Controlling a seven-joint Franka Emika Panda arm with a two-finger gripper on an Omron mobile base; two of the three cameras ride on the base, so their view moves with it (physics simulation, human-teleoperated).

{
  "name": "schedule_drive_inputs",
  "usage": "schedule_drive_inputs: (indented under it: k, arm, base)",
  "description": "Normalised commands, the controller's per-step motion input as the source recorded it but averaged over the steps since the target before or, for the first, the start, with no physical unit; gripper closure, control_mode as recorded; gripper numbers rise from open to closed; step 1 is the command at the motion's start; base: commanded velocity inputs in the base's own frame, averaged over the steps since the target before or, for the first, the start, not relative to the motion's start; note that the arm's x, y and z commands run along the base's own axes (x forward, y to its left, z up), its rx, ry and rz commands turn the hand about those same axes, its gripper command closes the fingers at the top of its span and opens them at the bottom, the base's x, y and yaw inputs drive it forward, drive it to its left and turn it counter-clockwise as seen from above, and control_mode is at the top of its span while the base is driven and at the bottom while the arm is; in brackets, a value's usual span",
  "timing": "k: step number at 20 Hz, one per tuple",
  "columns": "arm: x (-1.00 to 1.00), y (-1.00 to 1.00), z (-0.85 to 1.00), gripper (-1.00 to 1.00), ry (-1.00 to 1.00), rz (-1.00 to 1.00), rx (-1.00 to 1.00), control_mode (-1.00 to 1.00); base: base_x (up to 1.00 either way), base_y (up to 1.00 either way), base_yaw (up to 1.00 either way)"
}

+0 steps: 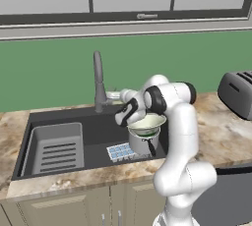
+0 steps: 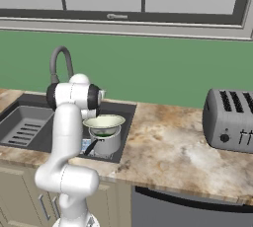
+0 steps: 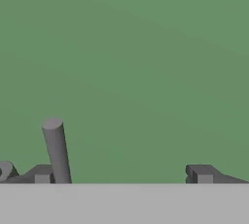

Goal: Pick the bowl and saucepan and place them in the sink. Then turn on the water.

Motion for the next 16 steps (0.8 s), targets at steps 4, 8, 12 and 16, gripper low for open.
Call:
schedule_drive_inputs:
  k: [4, 8, 12, 16]
  arm:
    - [0.0, -0.79, 0.0, -1.0, -0.01, 0.0, 0.01, -1.0]
    - [0.0, -0.77, 0.0, -1.0, -0.04, 0.0, 0.0, -1.0]
    - [0.0, -0.73, 0.0, -1.0, -0.06, 0.0, 0.0, -1.0]
    - [0.0, -0.82, 0.0, -1.0, -0.07, 0.0, 0.04, -1.0]
  base:
    - [0.0, 0.0, 0.0]
    - [0.0, 0.0, 0.0]
    - [0.0, 0.0, 0.0]
    - [0.0, 0.0, 0.0]
